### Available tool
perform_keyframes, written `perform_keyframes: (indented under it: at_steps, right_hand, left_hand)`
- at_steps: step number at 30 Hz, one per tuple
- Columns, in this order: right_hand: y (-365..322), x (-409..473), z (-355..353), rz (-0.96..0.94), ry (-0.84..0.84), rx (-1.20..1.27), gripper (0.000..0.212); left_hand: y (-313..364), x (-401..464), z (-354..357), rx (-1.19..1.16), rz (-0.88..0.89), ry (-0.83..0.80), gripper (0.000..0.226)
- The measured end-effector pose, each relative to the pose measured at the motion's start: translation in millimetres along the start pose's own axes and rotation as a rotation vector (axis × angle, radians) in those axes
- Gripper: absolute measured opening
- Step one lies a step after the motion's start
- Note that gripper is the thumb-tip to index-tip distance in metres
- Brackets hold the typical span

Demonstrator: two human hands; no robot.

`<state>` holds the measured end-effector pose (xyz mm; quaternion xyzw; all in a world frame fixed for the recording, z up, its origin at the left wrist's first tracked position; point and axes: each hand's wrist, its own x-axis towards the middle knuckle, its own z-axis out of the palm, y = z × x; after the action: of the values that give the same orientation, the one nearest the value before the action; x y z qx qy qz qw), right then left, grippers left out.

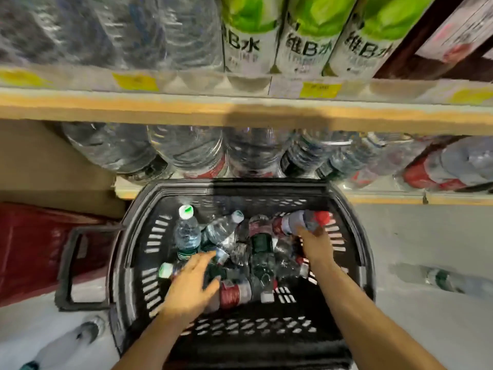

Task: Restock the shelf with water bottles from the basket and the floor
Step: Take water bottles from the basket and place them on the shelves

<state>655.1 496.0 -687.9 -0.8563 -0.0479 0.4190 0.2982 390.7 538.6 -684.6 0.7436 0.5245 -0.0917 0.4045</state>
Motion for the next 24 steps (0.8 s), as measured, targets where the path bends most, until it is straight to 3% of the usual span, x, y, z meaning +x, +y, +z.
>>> perform_keyframes:
  at_steps: [3,7,9,11,17,22,24]
  right_hand:
    - [7.8,34.8,18.5,0.038,0.092,0.021,0.047]
    - [9.7,38.3,32.9,0.094,0.285,0.108,0.062]
    - [12.8,30.7,33.5,0.042,0.315,0.117,0.064]
    - [18.5,21.5,28.8,-0.073,0.267,0.099,0.059]
    - [-0.1,-36.5,-12.4,-0.286,0.058,-0.066,0.047]
    - [-41.4,-92.1,-29.3,-0.394,-0.208,-0.061,0.027]
    - [-53.2,-110.2,-23.4,-0.434,-0.305,-0.079,0.026]
  left_hand:
    - [-21.2,18.3,22.0,0.083,0.024,-0.097,0.066]
    - [-29.8,30.1,41.7,0.312,0.175,-0.103,0.088]
    - [-18.9,33.1,46.7,0.340,0.191,-0.152,0.080]
    - [-12.5,34.3,52.4,0.249,0.112,-0.198,0.076]
    - [46.0,29.7,19.1,-0.047,0.061,-0.144,0.092]
    - [93.8,27.5,-17.1,-0.178,0.194,-0.066,0.102]
    - [103.0,18.6,-34.3,-0.264,0.210,-0.031,0.093]
